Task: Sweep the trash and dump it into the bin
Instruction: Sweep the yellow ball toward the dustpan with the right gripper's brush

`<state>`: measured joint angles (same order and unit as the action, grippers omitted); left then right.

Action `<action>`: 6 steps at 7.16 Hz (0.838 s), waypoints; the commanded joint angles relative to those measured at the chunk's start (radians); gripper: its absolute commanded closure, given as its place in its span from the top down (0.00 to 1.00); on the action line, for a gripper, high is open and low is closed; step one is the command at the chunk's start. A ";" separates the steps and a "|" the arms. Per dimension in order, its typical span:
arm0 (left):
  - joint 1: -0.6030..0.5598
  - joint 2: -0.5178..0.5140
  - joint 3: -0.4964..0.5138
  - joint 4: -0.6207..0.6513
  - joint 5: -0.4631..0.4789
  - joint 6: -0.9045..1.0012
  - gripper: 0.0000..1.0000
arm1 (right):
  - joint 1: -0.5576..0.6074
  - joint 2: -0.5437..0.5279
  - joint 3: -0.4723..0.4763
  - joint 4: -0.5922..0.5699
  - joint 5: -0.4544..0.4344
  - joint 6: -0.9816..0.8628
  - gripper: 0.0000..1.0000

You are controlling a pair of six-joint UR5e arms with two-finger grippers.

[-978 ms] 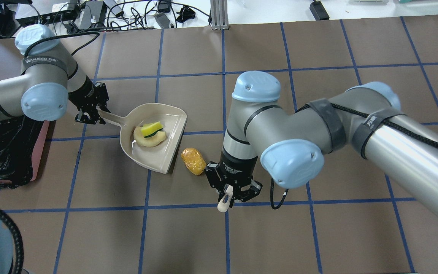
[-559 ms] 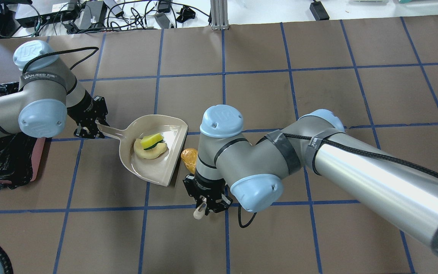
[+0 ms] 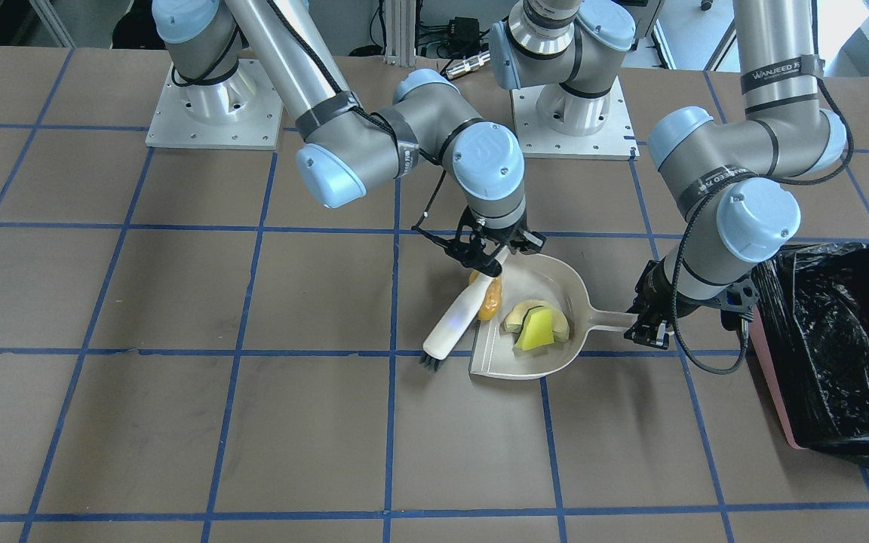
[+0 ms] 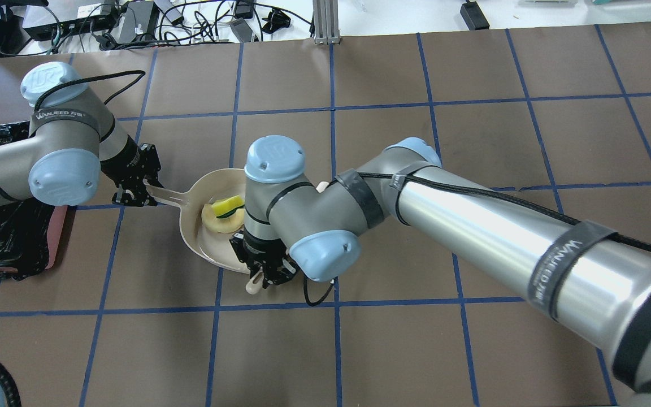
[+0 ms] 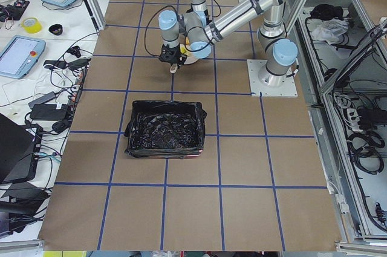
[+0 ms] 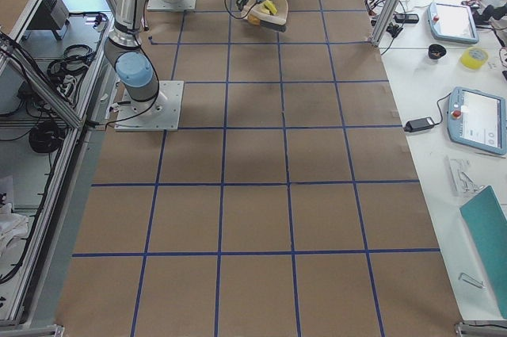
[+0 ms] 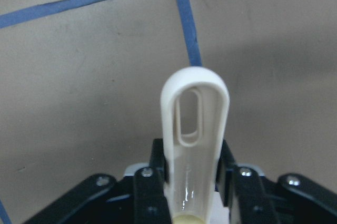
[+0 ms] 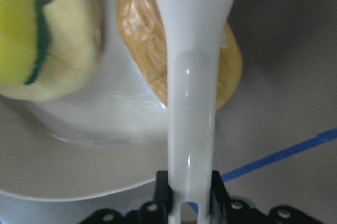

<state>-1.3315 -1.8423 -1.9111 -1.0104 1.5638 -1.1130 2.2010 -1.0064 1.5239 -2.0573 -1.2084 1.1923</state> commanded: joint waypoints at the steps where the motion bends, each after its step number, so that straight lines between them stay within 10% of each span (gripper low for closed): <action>1: -0.005 -0.003 0.004 0.003 -0.002 -0.004 0.00 | 0.010 0.066 -0.149 0.089 0.006 -0.017 0.00; 6: -0.014 -0.003 0.012 0.156 0.001 -0.083 0.00 | -0.015 -0.075 -0.137 0.424 -0.108 -0.156 0.00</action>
<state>-1.3457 -1.8448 -1.8929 -0.9607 1.5613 -1.1663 2.1894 -1.0441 1.3759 -1.7562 -1.2898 1.0815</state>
